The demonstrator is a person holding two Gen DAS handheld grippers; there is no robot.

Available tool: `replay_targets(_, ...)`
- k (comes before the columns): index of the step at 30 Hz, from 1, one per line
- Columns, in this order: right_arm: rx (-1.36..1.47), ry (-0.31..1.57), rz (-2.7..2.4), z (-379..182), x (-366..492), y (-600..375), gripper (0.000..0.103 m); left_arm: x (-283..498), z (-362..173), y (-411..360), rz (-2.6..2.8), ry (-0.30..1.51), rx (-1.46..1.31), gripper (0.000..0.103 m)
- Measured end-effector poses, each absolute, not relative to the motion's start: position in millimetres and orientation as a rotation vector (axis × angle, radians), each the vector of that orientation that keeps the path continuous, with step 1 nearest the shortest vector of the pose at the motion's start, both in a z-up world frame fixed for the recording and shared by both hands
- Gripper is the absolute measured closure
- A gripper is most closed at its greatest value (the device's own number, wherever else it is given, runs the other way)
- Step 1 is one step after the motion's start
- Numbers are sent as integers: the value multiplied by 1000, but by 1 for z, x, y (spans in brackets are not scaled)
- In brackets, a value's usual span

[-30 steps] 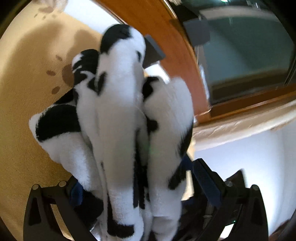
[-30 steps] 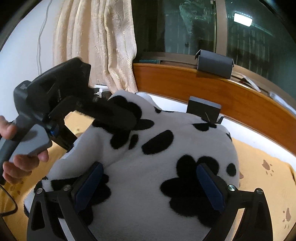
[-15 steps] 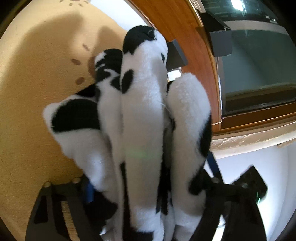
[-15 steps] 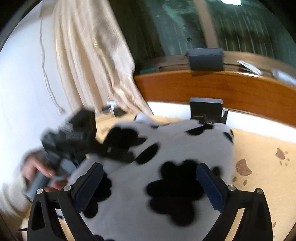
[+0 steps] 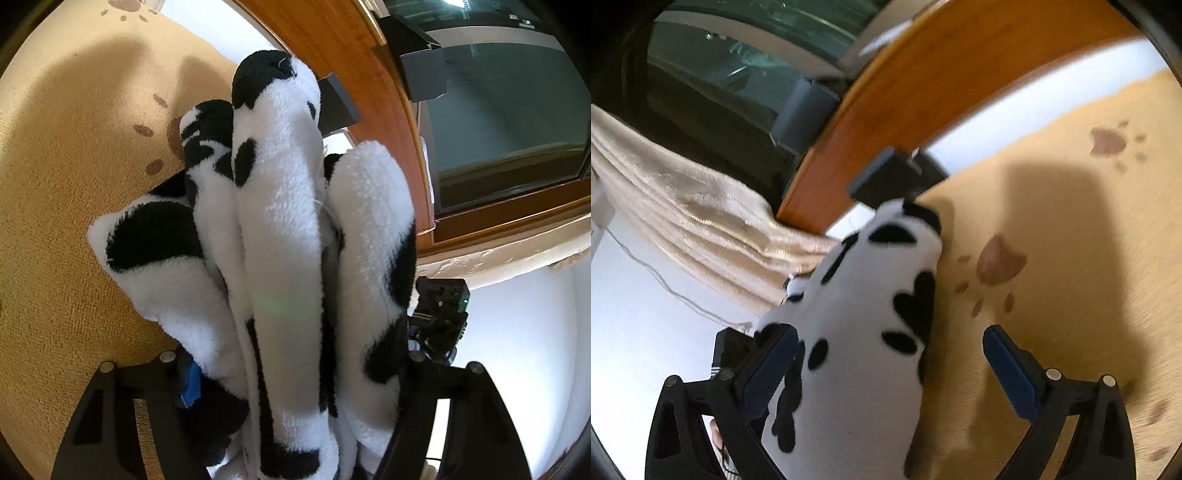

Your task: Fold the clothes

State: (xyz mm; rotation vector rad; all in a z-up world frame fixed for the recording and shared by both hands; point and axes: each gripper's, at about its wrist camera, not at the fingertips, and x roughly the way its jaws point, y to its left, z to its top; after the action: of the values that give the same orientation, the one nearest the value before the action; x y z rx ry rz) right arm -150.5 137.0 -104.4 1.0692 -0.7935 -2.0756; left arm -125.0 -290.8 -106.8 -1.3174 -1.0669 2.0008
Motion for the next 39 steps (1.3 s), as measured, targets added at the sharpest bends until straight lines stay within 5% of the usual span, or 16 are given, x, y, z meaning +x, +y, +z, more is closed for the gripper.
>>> replay_targets(7,1153,-694,-2047,-111,-154,106,6,-121,-105,-299,2003,-1058,-1305,28)
replay_targets(10,1182,-693,-1982,-116,-157,95,28,-119,-104,-303,1996,-1046,-1290,28)
replay_targets(19,1172,-624,-1980,-122,-155,87,42,-112,-99,-310,2047,-1023,-1244,28)
replay_targets(24,1131,-622,-2000,-117,-149,89,57,-100,-97,-317,2074,-1103,-1193,30)
replay_targets(39,830,-416,-2044,-2,-66,35,61,39,-11,-383,2288,-1163,-865,36)
